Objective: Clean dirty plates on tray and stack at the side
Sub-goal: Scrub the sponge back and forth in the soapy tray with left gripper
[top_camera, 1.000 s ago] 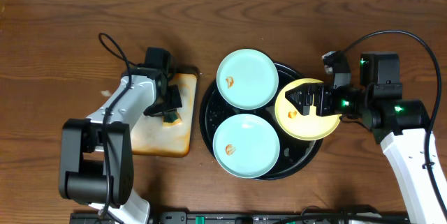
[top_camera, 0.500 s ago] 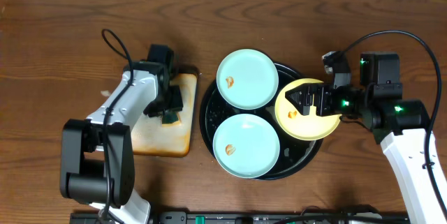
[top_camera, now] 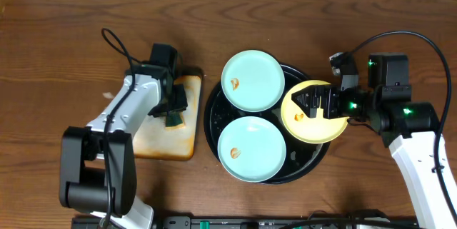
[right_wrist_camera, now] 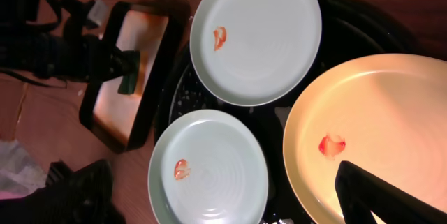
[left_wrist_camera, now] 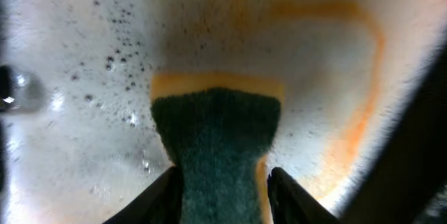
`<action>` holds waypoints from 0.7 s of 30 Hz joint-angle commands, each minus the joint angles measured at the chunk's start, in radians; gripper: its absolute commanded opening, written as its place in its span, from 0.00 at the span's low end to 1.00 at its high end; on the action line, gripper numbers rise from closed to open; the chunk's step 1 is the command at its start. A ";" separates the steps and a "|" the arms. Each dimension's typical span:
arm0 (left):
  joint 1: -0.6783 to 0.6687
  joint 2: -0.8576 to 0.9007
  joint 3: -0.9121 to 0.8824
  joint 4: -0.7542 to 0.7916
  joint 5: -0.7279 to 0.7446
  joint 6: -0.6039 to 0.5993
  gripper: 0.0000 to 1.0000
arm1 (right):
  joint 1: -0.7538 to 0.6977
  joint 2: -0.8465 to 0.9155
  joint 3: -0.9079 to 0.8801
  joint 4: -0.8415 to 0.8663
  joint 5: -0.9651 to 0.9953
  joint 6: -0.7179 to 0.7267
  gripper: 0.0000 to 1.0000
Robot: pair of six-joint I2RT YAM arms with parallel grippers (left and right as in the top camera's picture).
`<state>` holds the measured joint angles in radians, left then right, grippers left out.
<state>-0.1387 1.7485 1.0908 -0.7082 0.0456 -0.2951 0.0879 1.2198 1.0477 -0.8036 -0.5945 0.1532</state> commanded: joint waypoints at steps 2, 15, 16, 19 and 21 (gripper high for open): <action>-0.003 0.040 -0.042 0.032 -0.013 -0.006 0.38 | -0.008 0.000 0.010 -0.002 -0.005 0.011 0.99; -0.003 0.045 -0.042 0.061 -0.012 -0.005 0.08 | -0.008 0.000 0.010 -0.004 -0.005 0.011 0.99; -0.003 0.043 -0.040 0.059 -0.012 -0.005 0.08 | -0.008 0.000 0.010 -0.005 -0.005 0.011 0.99; -0.003 0.028 -0.027 0.040 -0.008 -0.005 0.07 | -0.008 0.000 0.010 -0.005 -0.005 0.011 0.99; -0.003 0.007 -0.009 0.018 -0.008 -0.005 0.08 | -0.008 0.000 0.010 -0.004 -0.005 0.011 0.99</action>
<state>-0.1387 1.7756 1.0607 -0.6579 0.0452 -0.2955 0.0879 1.2198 1.0477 -0.8047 -0.5945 0.1532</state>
